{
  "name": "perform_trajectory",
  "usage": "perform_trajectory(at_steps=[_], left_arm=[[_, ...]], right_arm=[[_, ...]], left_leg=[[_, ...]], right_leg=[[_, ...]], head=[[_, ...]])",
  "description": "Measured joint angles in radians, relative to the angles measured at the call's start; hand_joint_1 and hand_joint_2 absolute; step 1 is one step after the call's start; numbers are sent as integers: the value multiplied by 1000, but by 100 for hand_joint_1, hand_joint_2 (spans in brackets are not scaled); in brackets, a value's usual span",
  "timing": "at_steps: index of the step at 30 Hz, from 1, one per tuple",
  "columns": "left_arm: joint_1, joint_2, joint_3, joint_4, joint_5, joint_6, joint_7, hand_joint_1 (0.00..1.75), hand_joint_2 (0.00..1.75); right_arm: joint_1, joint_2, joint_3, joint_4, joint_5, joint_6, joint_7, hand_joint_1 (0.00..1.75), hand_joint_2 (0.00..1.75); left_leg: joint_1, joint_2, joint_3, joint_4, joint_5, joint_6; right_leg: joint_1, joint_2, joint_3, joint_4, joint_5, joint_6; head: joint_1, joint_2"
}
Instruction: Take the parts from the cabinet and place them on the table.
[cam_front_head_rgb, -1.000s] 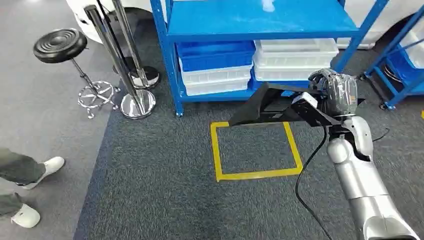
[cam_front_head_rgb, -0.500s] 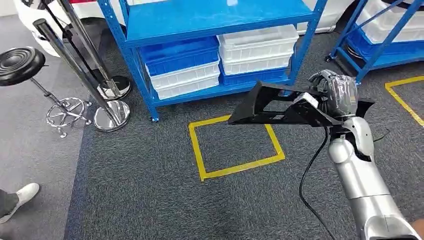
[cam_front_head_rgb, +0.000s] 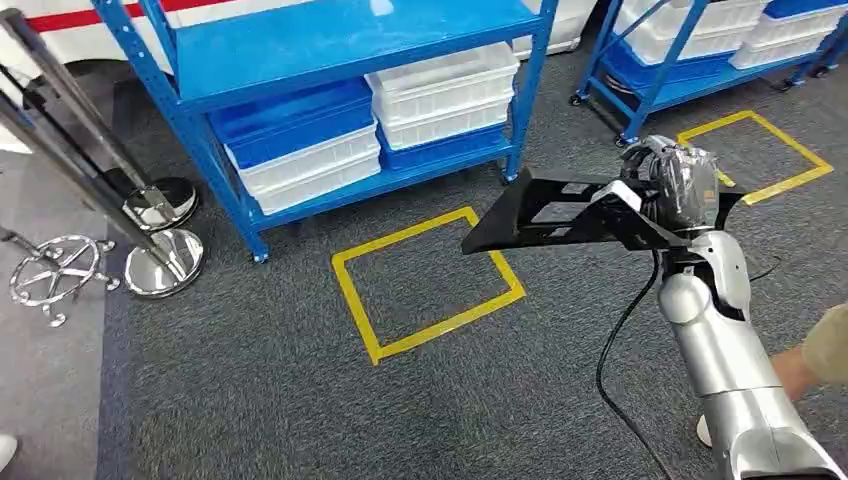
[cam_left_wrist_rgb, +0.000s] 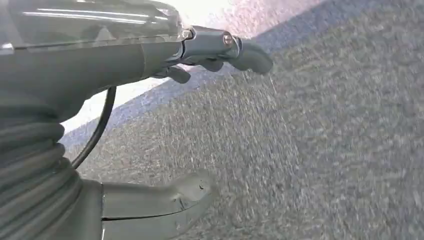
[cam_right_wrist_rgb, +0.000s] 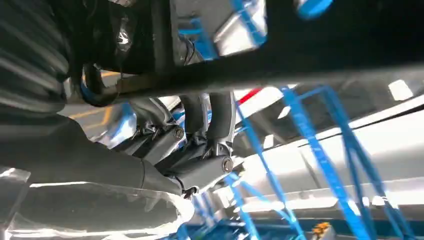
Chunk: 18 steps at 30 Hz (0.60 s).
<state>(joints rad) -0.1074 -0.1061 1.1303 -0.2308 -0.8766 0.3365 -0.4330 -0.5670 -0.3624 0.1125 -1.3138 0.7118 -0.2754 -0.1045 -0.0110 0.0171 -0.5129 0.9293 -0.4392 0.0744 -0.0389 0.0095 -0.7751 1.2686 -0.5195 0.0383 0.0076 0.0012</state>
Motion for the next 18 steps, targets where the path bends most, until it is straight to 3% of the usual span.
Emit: perform_trajectory(at_steps=[1,2,3,4,5,6,7,9,10,12,14,15,16,17,18], left_arm=[[0,0,0,0,0,0,0,0,175],[-1,-2,0,0,0,-1,0,0,175],[-2,-3,0,0,0,-1,0,0,175],[-3,-5,0,0,0,-1,0,0,175],[-6,-2,0,0,0,-1,0,0,175],[-7,2,0,0,0,-1,-2,0,175],[-6,0,0,0,0,-1,-3,0,175],[-7,0,0,0,0,-1,-3,0,175],[-8,-1,0,0,0,-1,-4,0,175],[-9,-2,0,0,2,-2,-5,0,175],[-4,-2,0,0,3,-3,-6,0,175],[-2,-2,0,0,3,-4,-6,0,175],[-1,-2,0,0,5,-5,-6,0,175],[-1,-2,0,0,6,-5,-6,0,175],[-2,-2,0,0,6,-7,-7,0,175]], right_arm=[[4,0,0,2,0,0,0,175,175],[6,0,0,4,0,0,0,175,175],[5,0,0,4,0,0,0,175,175],[4,0,0,3,0,0,0,175,175],[5,0,0,5,0,0,0,175,175],[4,-2,-1,5,0,0,0,175,175],[7,-3,-1,5,0,0,2,175,175],[11,-3,-1,5,0,0,0,175,175],[10,-4,-2,5,0,0,0,175,175],[9,-6,-2,3,0,0,0,175,175],[11,-6,-2,3,0,0,0,175,175],[12,-6,-2,3,0,0,0,175,175],[14,-6,-2,3,0,0,0,175,175],[16,-6,-2,3,0,0,0,175,175],[15,-6,-2,2,0,0,0,175,175]], left_leg=[[2,15,-5,13,-8,-4],[3,28,-11,26,-15,-9],[6,41,-15,40,-25,-14],[9,53,-19,58,-37,-22],[8,61,-24,66,-44,-30],[-5,68,-30,87,-57,-37],[0,70,-35,87,-60,-40],[0,89,-26,91,-63,-44],[4,87,-29,97,-72,-51],[13,17,-53,164,-130,-58],[12,-7,-123,324,-210,-59],[12,-7,-154,390,-228,-56],[11,-8,-162,404,-217,-49],[8,-10,-151,376,-187,-38],[2,-14,-124,313,-144,-23]], right_leg=[[-2,-3,2,2,13,2],[-4,-9,26,-39,42,5],[-6,-18,72,-116,80,9],[-6,-41,122,-207,105,14],[4,-67,118,-204,76,3],[6,-75,115,-212,87,-1],[6,-54,113,-200,83,-24],[11,-36,107,-197,83,-34],[9,-27,106,-198,85,-41],[9,-15,106,-201,89,-50],[11,4,105,-209,96,-59],[15,17,102,-209,98,-59],[18,29,101,-209,99,-60],[22,41,102,-209,100,-61],[26,54,102,-209,102,-62]], head=[[0,0],[0,0],[0,0],[0,0],[0,0],[1,0],[-3,0],[-2,0],[-2,0],[-2,0],[-3,0],[-3,0],[-3,0],[-3,0],[-3,0]])
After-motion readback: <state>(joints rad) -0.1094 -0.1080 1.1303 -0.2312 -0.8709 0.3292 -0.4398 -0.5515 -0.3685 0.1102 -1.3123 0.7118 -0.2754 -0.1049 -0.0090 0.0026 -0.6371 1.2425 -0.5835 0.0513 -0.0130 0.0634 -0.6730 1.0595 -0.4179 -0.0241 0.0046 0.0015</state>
